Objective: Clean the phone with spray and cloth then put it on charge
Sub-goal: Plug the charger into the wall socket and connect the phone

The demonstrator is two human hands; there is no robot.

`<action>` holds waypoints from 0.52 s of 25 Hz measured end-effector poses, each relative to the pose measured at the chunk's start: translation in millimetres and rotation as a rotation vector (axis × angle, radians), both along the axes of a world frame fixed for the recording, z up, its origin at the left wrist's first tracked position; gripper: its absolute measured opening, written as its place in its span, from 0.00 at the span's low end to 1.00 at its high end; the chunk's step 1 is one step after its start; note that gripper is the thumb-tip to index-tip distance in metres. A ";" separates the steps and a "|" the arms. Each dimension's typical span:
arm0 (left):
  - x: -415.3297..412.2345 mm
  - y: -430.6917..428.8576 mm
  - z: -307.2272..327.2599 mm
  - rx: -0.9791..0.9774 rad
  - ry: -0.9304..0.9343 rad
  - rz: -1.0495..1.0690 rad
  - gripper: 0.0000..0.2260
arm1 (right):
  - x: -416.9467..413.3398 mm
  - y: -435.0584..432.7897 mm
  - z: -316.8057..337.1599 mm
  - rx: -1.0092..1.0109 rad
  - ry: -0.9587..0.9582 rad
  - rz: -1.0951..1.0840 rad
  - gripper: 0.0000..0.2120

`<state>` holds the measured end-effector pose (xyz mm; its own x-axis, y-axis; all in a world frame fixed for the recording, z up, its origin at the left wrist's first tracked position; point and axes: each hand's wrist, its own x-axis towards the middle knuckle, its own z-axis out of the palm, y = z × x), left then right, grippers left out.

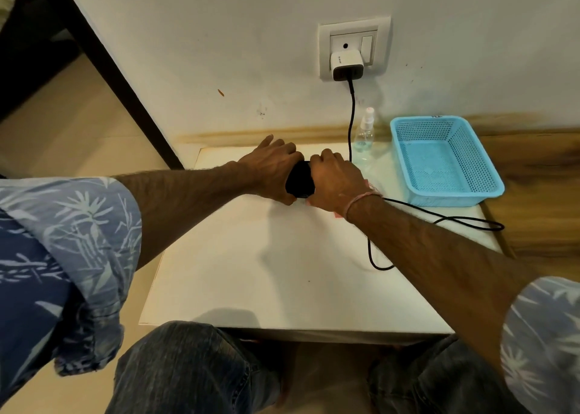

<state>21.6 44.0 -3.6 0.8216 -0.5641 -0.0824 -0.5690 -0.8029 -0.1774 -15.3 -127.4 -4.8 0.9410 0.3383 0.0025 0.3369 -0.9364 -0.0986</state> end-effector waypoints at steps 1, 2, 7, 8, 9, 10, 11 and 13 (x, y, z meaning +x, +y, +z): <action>6.7 2.3 -2.6 0.017 0.026 0.020 0.33 | 8.4 3.0 -2.5 0.027 0.046 -0.004 0.30; 14.0 4.4 -4.9 0.030 0.059 0.044 0.32 | 17.4 5.1 -5.0 0.058 0.095 -0.010 0.30; 56.5 11.5 -9.5 0.049 0.204 0.152 0.28 | 66.0 13.8 -20.0 0.147 0.227 -0.053 0.33; 64.4 12.9 -8.5 0.036 0.215 0.164 0.28 | 75.7 16.0 -21.8 0.167 0.238 -0.064 0.35; 71.9 14.2 -7.4 0.022 0.219 0.172 0.28 | 84.9 17.8 -23.2 0.187 0.247 -0.074 0.37; 79.7 16.0 -6.9 0.007 0.223 0.178 0.28 | 94.4 19.9 -25.2 0.201 0.255 -0.081 0.38; 86.6 17.6 -7.0 -0.008 0.229 0.185 0.28 | 103.0 21.5 -27.4 0.205 0.254 -0.087 0.39; 96.4 20.1 -7.9 -0.027 0.240 0.190 0.28 | 115.1 23.7 -32.5 0.193 0.233 -0.098 0.39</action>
